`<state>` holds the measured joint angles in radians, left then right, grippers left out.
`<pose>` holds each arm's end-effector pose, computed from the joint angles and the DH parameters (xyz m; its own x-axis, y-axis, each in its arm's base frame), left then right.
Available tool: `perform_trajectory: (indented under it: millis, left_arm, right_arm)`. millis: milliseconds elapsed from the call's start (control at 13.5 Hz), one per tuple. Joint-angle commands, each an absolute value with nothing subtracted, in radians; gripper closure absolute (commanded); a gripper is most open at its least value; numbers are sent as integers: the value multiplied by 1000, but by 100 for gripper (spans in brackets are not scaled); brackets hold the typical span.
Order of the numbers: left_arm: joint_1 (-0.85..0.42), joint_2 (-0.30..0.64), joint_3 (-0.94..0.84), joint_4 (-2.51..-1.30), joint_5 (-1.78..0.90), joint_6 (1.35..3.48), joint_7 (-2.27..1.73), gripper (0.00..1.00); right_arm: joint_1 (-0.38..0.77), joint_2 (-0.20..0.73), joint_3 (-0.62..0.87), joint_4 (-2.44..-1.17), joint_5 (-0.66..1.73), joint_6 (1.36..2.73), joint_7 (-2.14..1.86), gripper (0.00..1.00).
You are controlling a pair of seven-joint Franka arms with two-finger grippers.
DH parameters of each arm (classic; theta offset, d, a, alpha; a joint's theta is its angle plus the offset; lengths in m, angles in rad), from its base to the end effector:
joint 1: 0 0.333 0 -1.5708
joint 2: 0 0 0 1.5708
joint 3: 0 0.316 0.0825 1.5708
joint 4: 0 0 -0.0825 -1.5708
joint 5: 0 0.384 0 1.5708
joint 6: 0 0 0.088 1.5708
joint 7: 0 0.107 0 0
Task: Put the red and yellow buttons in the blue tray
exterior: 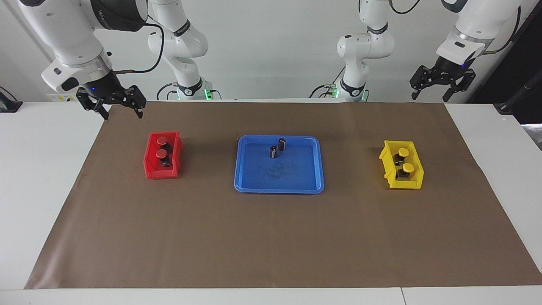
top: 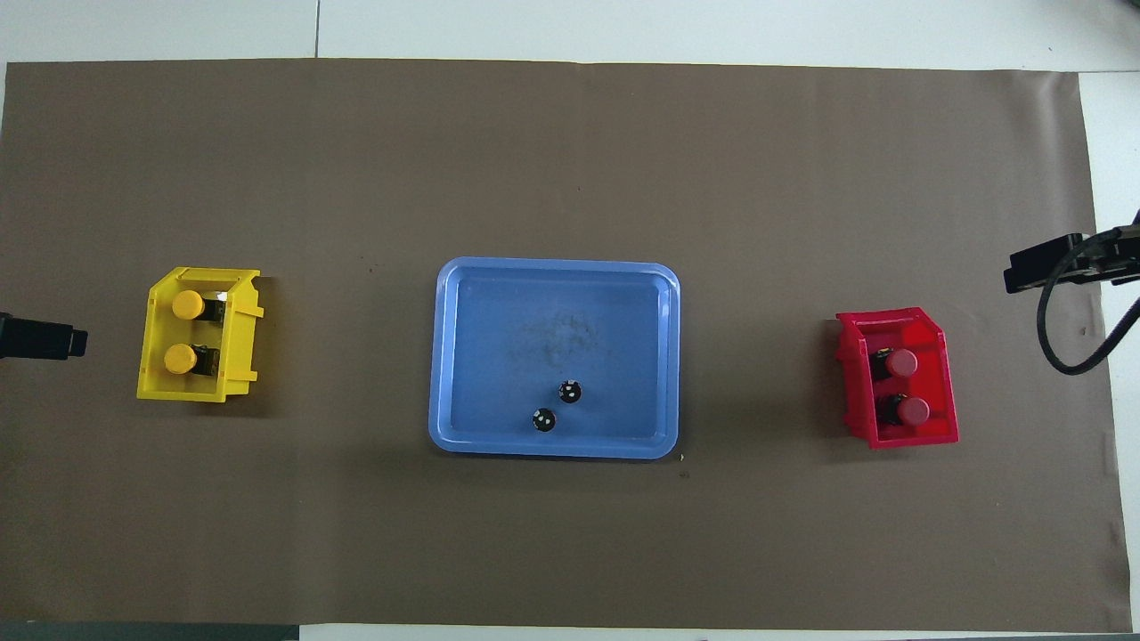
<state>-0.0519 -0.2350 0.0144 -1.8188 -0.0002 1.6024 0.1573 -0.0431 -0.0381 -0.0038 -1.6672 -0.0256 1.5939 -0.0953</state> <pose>0.4814 -0.0173 0.6317 0.9808 -0.1939 0.0189 -0.1939 -0.9810 0.0006 0.5420 -0.0282 0.6019 0.9981 0.0490 -0.0375 0.0498 -0.9985 0.0219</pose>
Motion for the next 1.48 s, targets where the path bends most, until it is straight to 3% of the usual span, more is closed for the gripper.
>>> perform_trajectory:
  millis: [0, 223, 371, 891, 1188, 1410]
  left_arm:
    - [-55, -255, 20, -1838, -8, 1609, 164, 0]
    - [-57, -270, 21, -1822, -8, 1577, 161, 0]
    - [-57, -288, 23, -1824, -8, 1578, 156, 0]
    - [-57, -314, 28, -1792, -6, 1557, 158, 0]
    - [-57, -342, 20, -1808, -3, 1566, 118, 0]
    - [-57, -336, 18, -1897, -3, 1641, 97, 0]
  right_arm:
    - [-54, -133, -2, -1863, -26, 1715, -86, 0]
    - [-52, -143, -2, -2000, -21, 1822, -97, 1]
    - [-52, -130, -2, -2057, -21, 1865, -115, 10]
    - [-40, -106, -2, -2267, -8, 2126, -130, 25]
    - [-40, -69, -2, -2295, -8, 2189, -144, 29]
    - [-48, -60, -2, -2304, -8, 2207, -169, 29]
